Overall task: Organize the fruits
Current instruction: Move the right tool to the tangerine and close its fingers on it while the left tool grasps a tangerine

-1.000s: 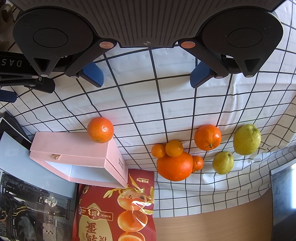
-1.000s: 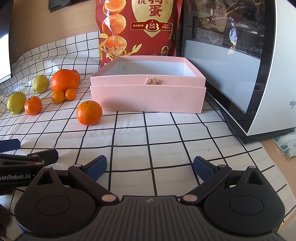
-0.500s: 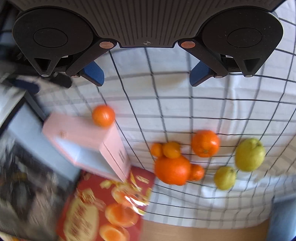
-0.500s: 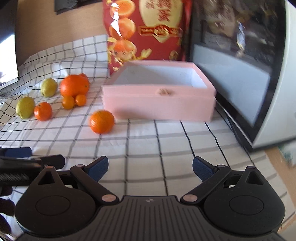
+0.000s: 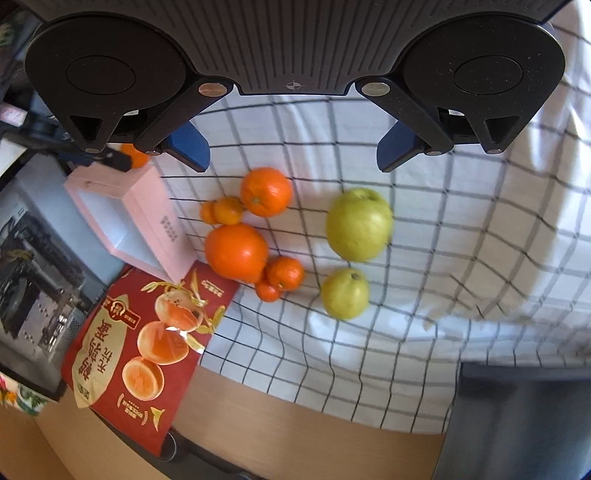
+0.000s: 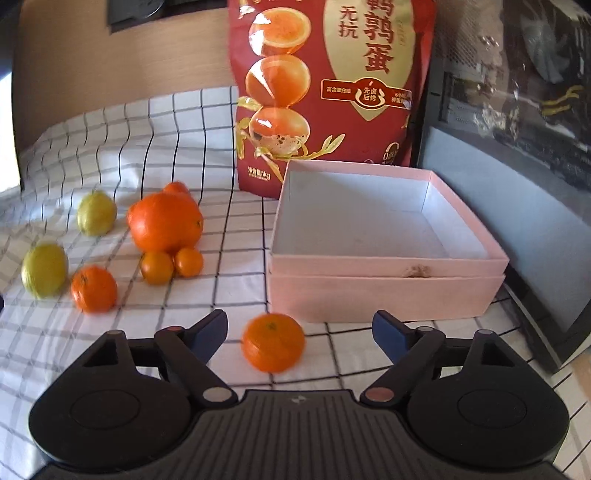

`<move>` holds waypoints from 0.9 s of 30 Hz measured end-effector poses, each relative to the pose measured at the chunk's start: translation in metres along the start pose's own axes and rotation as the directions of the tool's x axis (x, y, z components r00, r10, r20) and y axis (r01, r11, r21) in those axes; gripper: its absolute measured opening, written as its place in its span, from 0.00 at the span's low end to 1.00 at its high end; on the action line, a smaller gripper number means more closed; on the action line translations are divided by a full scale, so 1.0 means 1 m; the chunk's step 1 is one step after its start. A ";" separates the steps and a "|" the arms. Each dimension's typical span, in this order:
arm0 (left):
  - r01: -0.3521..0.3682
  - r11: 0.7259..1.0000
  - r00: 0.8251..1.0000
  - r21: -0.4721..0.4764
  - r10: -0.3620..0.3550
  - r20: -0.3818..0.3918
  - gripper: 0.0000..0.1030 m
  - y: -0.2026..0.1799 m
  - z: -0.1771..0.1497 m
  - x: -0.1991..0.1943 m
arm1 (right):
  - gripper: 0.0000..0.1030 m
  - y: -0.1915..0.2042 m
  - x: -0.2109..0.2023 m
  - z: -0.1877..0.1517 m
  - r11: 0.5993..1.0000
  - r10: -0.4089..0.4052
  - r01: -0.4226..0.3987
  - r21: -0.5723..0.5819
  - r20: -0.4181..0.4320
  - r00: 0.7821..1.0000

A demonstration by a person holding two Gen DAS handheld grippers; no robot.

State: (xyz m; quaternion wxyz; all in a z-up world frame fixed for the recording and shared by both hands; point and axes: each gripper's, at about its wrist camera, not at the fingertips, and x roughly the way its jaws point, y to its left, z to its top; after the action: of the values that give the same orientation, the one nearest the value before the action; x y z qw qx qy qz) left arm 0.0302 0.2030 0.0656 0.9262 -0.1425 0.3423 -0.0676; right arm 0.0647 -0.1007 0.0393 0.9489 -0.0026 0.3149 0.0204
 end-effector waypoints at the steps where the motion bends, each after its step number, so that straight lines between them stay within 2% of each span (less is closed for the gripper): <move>1: -0.019 1.000 1.000 0.005 0.019 0.007 0.97 0.001 0.001 -0.001 | 0.84 0.002 -0.001 0.000 1.000 0.003 -0.003 0.008 -0.001 1.000; 5: 0.008 1.000 0.999 0.014 -0.009 0.034 0.97 -0.001 0.012 -0.003 | 0.84 0.013 -0.004 -0.002 0.998 0.002 -0.003 -0.060 -0.011 1.000; 8: -0.007 0.999 0.998 0.041 0.005 0.058 0.97 -0.013 0.015 -0.003 | 0.84 0.012 0.000 0.001 0.994 -0.002 -0.001 -0.108 -0.022 1.000; 15: -0.005 0.992 1.000 0.125 0.004 0.013 0.97 -0.043 0.009 0.007 | 0.83 -0.003 0.018 0.007 0.996 0.043 -0.048 -0.075 -0.058 0.997; 17: -0.001 0.990 1.000 0.140 0.000 0.004 0.97 -0.050 0.009 0.008 | 0.80 -0.003 0.023 0.008 0.995 0.077 -0.081 -0.062 -0.067 0.995; 19: 0.000 0.985 1.000 0.170 -0.001 0.001 0.96 -0.057 0.010 0.009 | 0.72 0.000 0.030 0.008 0.993 0.101 -0.105 -0.061 -0.077 0.992; 25: -0.006 0.968 1.000 0.249 0.005 0.004 0.95 -0.080 0.022 0.023 | 0.49 0.009 0.035 0.006 0.991 0.112 -0.116 -0.060 -0.071 0.991; 27: -0.003 0.959 1.000 0.282 0.004 -0.003 0.93 -0.090 0.028 0.039 | 0.48 0.010 0.033 0.004 0.989 0.111 -0.116 -0.088 -0.063 0.992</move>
State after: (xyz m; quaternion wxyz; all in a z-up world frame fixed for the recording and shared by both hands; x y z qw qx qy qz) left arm 0.0754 0.1147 0.0900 0.9366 -0.0083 0.3311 -0.1142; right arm 0.0928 -0.0897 0.0228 0.9356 -0.0285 0.3406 0.0888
